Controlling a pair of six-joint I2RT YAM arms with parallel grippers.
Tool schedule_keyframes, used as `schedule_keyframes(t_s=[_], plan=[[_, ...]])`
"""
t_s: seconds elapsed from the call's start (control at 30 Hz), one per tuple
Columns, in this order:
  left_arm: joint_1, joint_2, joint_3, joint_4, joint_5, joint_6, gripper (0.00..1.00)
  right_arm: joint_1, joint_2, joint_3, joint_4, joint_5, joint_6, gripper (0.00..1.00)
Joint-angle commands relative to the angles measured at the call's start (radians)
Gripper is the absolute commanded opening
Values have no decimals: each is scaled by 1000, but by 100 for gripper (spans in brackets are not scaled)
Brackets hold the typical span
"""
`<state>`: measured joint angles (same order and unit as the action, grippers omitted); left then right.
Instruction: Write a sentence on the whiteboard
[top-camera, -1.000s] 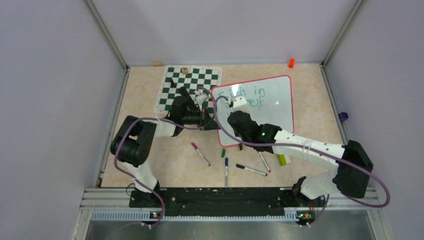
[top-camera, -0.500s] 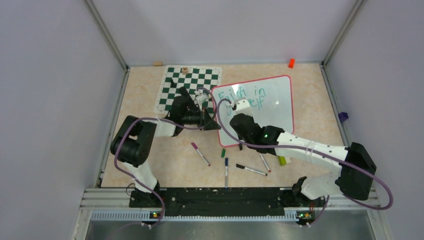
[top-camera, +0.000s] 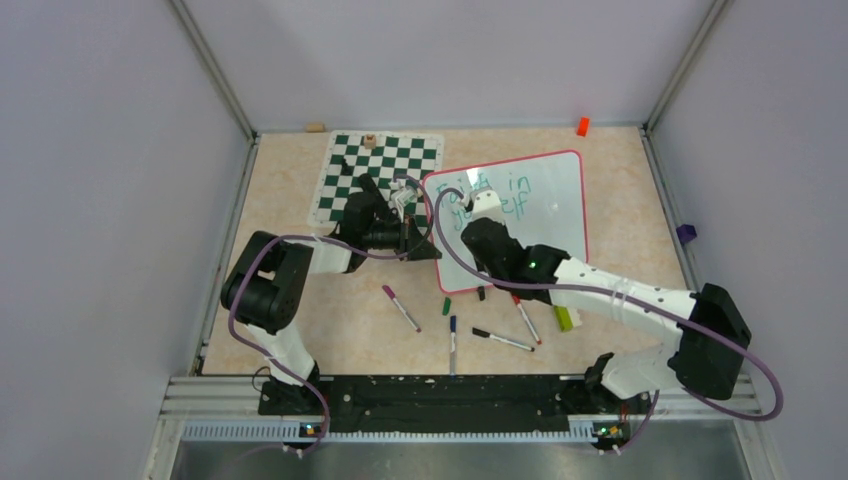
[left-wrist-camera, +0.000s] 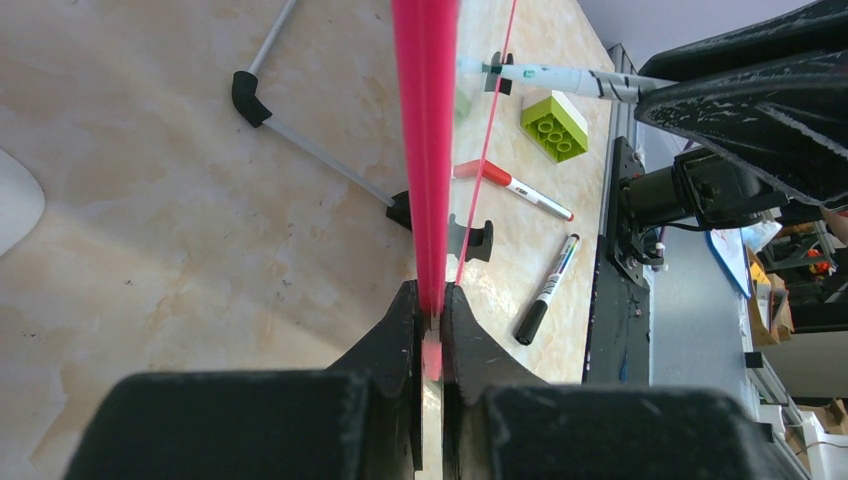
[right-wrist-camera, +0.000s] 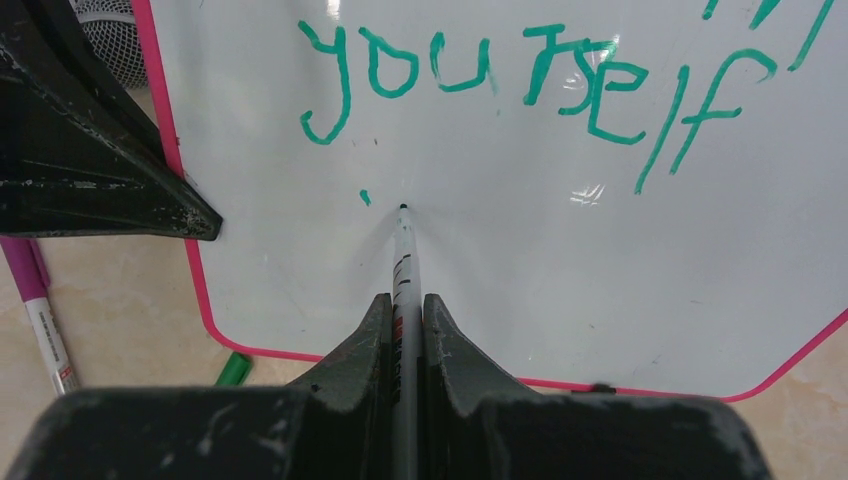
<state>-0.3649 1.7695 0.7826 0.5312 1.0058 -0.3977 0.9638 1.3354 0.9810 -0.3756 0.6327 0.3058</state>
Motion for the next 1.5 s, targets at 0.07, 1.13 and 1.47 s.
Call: schedule_keyframes(t_s=[0.07, 1.13, 1.47], plan=[[-4, -27, -14, 13, -12, 10, 0, -36, 20, 57, 59, -8, -28, 0], [-5, -28, -14, 12, -13, 11, 0, -41, -60, -26, -26, -22, 7, 0], [-6, -28, -14, 12, -14, 11, 0, -78, -22, 29, 6, -14, -20, 0]])
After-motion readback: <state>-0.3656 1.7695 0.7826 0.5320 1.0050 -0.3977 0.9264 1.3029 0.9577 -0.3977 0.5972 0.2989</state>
